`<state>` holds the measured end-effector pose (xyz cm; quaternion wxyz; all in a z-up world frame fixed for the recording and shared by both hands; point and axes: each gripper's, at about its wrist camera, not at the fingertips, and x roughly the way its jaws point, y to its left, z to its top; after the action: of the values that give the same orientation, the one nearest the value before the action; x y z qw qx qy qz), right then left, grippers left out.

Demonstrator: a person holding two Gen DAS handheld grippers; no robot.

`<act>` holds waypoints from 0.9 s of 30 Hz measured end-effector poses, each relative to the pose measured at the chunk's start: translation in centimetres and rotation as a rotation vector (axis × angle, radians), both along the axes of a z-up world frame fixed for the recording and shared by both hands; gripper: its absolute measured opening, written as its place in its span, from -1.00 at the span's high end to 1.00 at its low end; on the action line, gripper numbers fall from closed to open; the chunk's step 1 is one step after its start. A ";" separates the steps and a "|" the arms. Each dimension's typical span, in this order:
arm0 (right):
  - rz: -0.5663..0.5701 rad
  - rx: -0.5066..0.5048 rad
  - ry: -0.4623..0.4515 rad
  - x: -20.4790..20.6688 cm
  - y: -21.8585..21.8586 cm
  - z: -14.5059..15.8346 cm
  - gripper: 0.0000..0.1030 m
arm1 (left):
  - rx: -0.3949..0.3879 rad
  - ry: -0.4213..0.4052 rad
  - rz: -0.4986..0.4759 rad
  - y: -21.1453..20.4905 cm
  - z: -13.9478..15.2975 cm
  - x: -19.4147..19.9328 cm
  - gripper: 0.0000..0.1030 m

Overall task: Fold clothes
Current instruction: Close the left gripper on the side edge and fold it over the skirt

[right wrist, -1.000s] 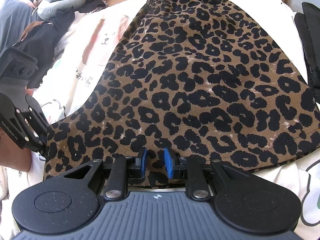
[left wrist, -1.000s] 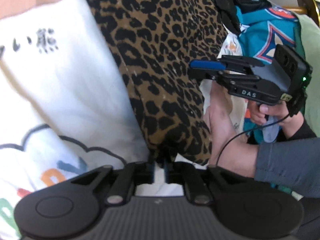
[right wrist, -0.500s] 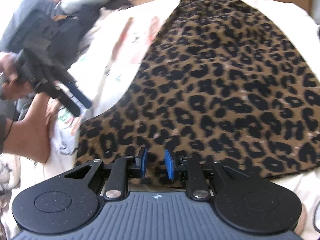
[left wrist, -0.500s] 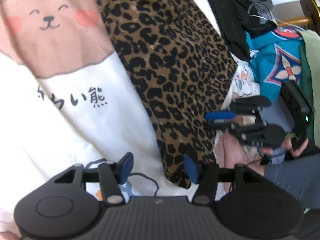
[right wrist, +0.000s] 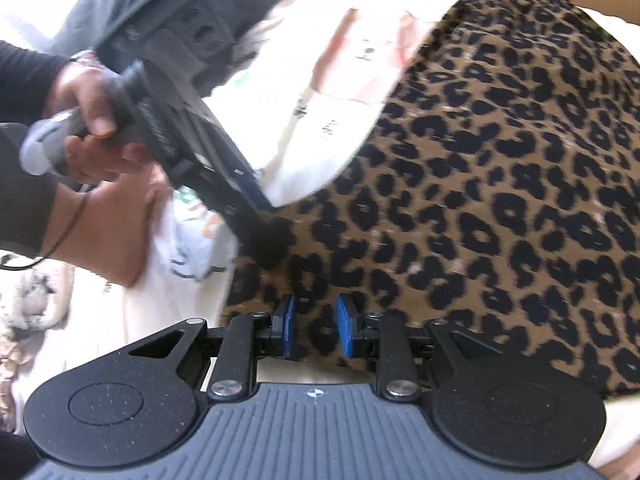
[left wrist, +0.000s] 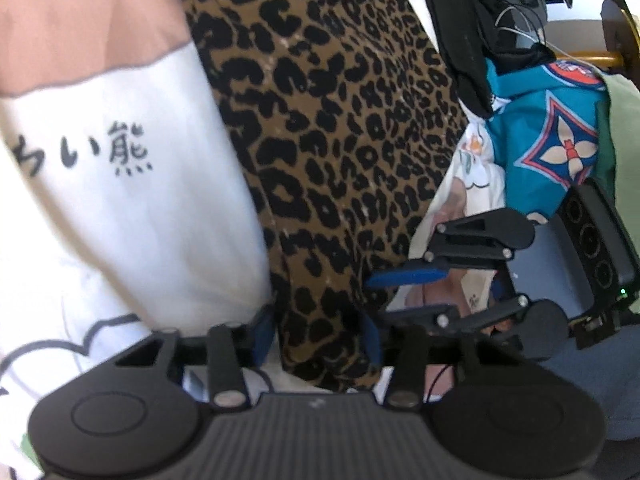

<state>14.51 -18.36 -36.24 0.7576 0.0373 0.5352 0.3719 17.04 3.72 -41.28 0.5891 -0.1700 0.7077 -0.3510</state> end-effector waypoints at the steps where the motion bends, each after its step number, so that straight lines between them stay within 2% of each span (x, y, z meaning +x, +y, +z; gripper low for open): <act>1: 0.015 -0.001 0.000 -0.2 0.3 -0.1 0.55 | 0.004 0.009 -0.003 0.1 -0.3 -0.1 0.49; 2: 0.030 -0.003 0.001 -0.3 0.7 -0.1 0.55 | 0.009 0.015 -0.006 0.1 -0.5 -0.2 0.69; 3: 0.042 -0.005 0.000 -0.4 0.9 -0.2 0.55 | 0.014 0.017 -0.009 0.3 -0.8 -0.3 0.76; 6: 0.067 -0.008 0.000 -0.7 1.3 -0.3 0.55 | 0.032 0.002 -0.031 0.6 -1.0 -0.6 0.81; 9: 0.036 -0.004 0.003 -0.4 0.5 -0.2 0.52 | 0.032 0.003 -0.035 0.9 -1.0 -0.7 0.81; 10: 0.014 -0.007 0.001 -0.2 0.0 -0.2 0.51 | 0.026 0.010 -0.030 0.9 -1.0 -0.5 0.79; 14: -0.121 -0.055 -0.019 0.5 -3.3 -0.2 0.50 | 0.011 0.035 0.021 1.2 -1.3 -0.1 0.36; 19: -0.294 -0.120 -0.045 1.2 -7.5 -0.2 0.50 | -0.037 0.081 0.080 0.9 -2.2 -0.5 0.32; 24: -0.468 -0.186 -0.071 1.9 -11.8 -0.2 0.50 | -0.045 0.079 0.059 0.3 -2.4 -1.5 0.34; 25: -0.503 -0.199 -0.077 2.1 -12.6 -0.2 0.51 | -0.047 0.081 0.055 0.2 -2.4 -1.6 0.42; 26: -0.536 -0.213 -0.082 2.2 -13.4 -0.2 0.51 | -0.048 0.083 0.052 0.1 -2.4 -1.7 0.72; 27: -0.563 -0.228 -0.087 2.2 -14.1 -0.3 0.53 | -0.050 0.084 0.048 0.0 -2.5 -1.8 0.86</act>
<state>16.72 -32.44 -36.51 0.8523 0.0832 0.5092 0.0862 15.20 3.77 -43.76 0.5626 -0.2163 0.7185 -0.3470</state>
